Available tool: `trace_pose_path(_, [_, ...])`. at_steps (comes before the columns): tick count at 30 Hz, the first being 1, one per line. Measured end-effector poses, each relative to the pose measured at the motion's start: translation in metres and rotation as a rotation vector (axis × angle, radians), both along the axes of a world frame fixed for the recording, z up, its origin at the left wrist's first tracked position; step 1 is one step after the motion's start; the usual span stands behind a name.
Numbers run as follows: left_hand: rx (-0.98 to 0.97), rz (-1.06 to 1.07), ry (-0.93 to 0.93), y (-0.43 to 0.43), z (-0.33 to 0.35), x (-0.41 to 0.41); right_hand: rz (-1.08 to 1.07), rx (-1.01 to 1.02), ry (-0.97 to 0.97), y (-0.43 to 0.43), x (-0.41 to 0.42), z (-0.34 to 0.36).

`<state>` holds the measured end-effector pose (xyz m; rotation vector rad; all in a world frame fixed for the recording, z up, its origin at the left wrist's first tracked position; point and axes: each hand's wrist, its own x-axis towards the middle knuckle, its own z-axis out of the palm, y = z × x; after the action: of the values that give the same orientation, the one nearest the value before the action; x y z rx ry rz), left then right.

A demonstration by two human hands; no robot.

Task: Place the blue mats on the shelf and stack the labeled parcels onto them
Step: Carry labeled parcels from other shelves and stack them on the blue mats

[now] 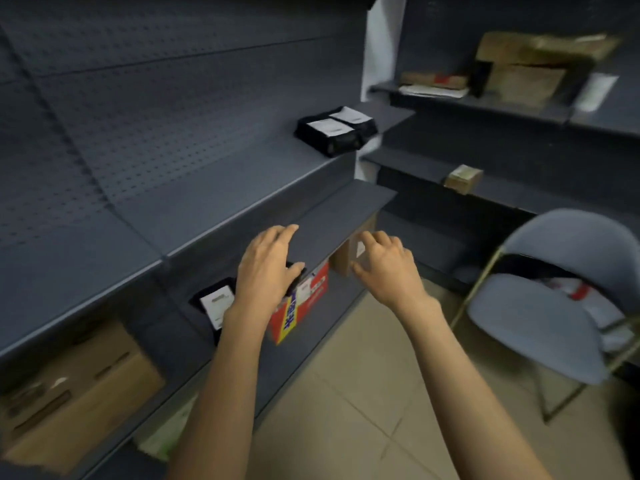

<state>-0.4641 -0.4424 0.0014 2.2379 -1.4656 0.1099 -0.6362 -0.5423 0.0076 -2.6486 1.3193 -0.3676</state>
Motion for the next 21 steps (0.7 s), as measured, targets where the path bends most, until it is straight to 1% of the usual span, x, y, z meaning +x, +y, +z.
trace_pose_path(4, [0.035,-0.115,-0.086,-0.078,0.003,-0.026,-0.090,-0.017,0.020,-0.060,-0.043,0.004])
trace_pose_path(8, [0.075,-0.173,-0.177,-0.149,0.003,-0.024,-0.136,-0.057,0.050,-0.118,-0.058,0.005])
trace_pose_path(14, [0.099,-0.183,-0.268,-0.261,0.010,0.002,-0.144,-0.153,0.140,-0.229,-0.039,0.014])
trace_pose_path(18, [0.067,-0.157,-0.298,-0.338,0.026,0.028,-0.125,-0.208,0.147,-0.311,-0.007,0.035])
trace_pose_path(21, [0.054,-0.116,-0.314,-0.387,0.030,0.044,-0.104,-0.234,0.143,-0.361,0.016,0.036])
